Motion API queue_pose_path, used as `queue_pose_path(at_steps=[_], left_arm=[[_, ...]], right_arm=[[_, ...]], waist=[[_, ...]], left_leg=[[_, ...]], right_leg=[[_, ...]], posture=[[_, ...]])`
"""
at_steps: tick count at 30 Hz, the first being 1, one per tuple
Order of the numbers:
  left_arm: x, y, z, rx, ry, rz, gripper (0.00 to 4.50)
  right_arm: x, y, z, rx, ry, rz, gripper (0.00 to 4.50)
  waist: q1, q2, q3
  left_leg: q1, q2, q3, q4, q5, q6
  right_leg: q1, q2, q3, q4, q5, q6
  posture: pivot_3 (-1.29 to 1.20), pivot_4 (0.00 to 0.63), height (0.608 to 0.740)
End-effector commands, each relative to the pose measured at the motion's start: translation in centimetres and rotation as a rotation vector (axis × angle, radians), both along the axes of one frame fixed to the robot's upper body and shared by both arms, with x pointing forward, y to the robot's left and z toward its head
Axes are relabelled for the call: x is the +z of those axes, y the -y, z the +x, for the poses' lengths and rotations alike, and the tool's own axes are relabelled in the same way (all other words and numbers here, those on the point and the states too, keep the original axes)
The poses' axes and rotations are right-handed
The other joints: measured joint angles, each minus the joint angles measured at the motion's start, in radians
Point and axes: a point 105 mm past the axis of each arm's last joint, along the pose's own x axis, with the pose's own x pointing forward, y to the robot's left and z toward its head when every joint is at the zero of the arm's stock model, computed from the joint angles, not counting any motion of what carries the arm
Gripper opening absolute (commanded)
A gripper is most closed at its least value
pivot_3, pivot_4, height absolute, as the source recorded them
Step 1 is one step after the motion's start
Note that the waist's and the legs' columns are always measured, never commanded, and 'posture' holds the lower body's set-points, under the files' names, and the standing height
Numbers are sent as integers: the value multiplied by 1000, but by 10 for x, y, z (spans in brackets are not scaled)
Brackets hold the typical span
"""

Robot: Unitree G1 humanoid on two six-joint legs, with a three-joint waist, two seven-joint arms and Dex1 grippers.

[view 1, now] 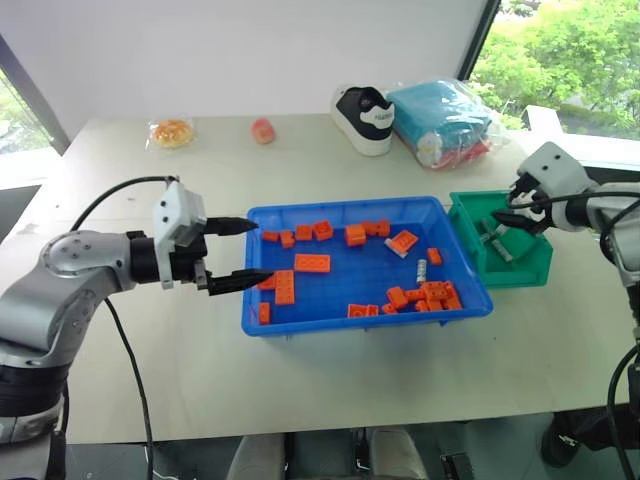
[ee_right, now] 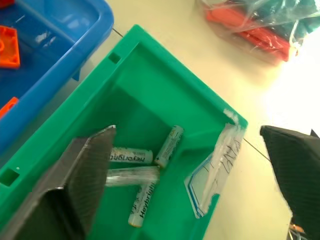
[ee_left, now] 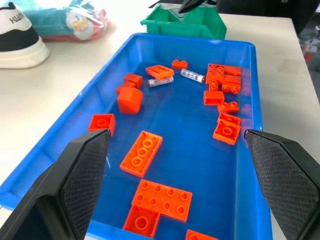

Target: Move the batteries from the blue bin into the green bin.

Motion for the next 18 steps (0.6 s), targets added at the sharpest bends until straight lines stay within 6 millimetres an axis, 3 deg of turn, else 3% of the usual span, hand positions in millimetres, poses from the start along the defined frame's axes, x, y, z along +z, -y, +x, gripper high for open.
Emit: queue_pose_path(at_steps=[1, 4, 7, 10, 14, 18], left_arm=[[8, 1, -1, -12, 38, 4, 4500], [8, 0, -1, -10, 38, 5, 4500], [8, 1, -1, -8, 38, 3, 4500], [9, 2, -2, -14, 38, 5, 4500], [11, 3, -1, -26, 39, 11, 4500], [12, 5, -1, -30, 43, 12, 4500]], right_arm=[[20, -8, 5, 29, 70, 15, 4481], [32, -28, 9, 95, 106, 78, 4481], [36, -77, 9, 268, 62, 215, 4481], [27, -114, 3, 509, 26, 119, 4481], [17, -131, 1, 787, -53, -61, 4481], [5, -127, 4, 992, -155, -313, 4481]], waist=[[2, 0, 0], [0, 1, 0], [-1, 1, 0], [-3, 1, 0], [2, 1, 1], [1, 1, 1]], left_leg=[[0, 0, 0, 0, 0, 0], [0, 0, 0, 0, 0, 0], [0, 0, -1, 0, 0, 0], [0, 0, -1, 0, 0, 0], [0, -1, -1, 2, 0, 0], [0, -1, -2, 2, 0, 0]], right_leg=[[0, 0, 0, 0, 0, 0], [0, 0, 0, 0, 0, 0], [0, 0, 0, 0, 1, 0], [0, 1, 0, 1, 2, 1], [1, 0, 0, 0, 1, 2], [2, 0, 0, 0, -1, 4]], posture=[[0, 150, 711], [0, 150, 711], [0, 150, 711], [0, 150, 711], [0, 150, 711], [0, 150, 711]])
